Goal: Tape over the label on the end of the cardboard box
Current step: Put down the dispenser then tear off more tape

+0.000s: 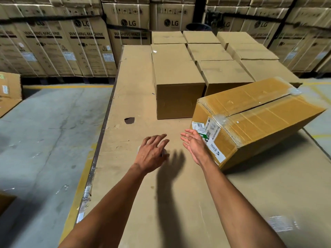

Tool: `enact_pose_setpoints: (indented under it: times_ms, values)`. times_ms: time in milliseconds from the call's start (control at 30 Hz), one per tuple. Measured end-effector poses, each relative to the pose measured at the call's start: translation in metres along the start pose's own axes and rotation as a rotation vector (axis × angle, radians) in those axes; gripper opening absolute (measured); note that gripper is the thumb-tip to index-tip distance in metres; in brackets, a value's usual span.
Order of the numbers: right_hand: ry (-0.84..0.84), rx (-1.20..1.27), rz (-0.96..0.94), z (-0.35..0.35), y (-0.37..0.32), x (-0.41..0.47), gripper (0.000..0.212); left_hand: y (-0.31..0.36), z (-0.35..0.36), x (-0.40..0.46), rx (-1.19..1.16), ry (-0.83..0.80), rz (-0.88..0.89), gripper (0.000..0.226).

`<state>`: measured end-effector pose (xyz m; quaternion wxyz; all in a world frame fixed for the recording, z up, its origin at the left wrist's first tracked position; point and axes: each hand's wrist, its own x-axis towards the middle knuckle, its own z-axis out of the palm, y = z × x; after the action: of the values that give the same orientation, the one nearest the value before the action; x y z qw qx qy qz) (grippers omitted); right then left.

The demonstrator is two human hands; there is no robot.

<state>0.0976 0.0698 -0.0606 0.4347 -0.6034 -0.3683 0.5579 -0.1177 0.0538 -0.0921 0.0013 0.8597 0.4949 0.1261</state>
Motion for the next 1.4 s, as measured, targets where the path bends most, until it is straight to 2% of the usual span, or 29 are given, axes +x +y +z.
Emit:
enact_pose_setpoints:
  times_ms: [167,233,300,500,633,733,867,933,1100,1267,1333,1400]
  values:
    - [0.067,-0.179,-0.202,-0.034,-0.042,-0.041,0.022,0.051,-0.022,0.026,-0.101,0.136,0.072,0.059]
    - [0.143,-0.362,-0.317,-0.051,-0.058,-0.058,0.018,0.075,-0.031,0.036,-0.139,0.180,0.088,0.060]
    - [0.239,-0.520,-0.422,-0.071,-0.076,-0.076,0.022,0.099,-0.040,0.045,-0.162,0.214,0.112,0.061]
    - [0.393,-0.718,-0.678,-0.140,-0.098,-0.101,0.039,0.164,-0.058,0.073,-0.213,0.302,0.122,0.067]
    - [0.363,-0.918,-0.634,-0.204,-0.092,-0.091,0.059,0.206,-0.063,0.089,-0.191,0.329,0.147,0.066]
    - [0.350,-1.230,-0.573,-0.250,-0.090,-0.081,0.076,0.234,-0.063,0.101,-0.109,0.322,0.209,0.062]
    - [0.338,-1.484,-0.458,-0.305,-0.087,-0.061,0.081,0.260,-0.057,0.116,0.013,0.256,0.192,0.050]
    - [0.349,-1.500,-0.445,-0.320,-0.082,-0.052,0.079,0.263,-0.057,0.116,0.025,0.250,0.145,0.046]
    - [0.340,-1.404,-0.588,-0.312,-0.078,-0.034,0.067,0.254,-0.070,0.114,0.118,0.268,0.021,0.045]
    - [0.189,-1.289,-0.745,-0.290,-0.081,-0.020,0.065,0.231,-0.082,0.116,0.157,0.251,-0.187,0.042]
    - [0.229,-1.289,-0.757,-0.295,-0.083,-0.013,0.067,0.229,-0.086,0.119,0.156,0.245,-0.206,0.040]
    - [0.326,-1.296,-0.679,-0.308,-0.085,-0.006,0.070,0.232,-0.089,0.121,0.153,0.249,-0.201,0.039]
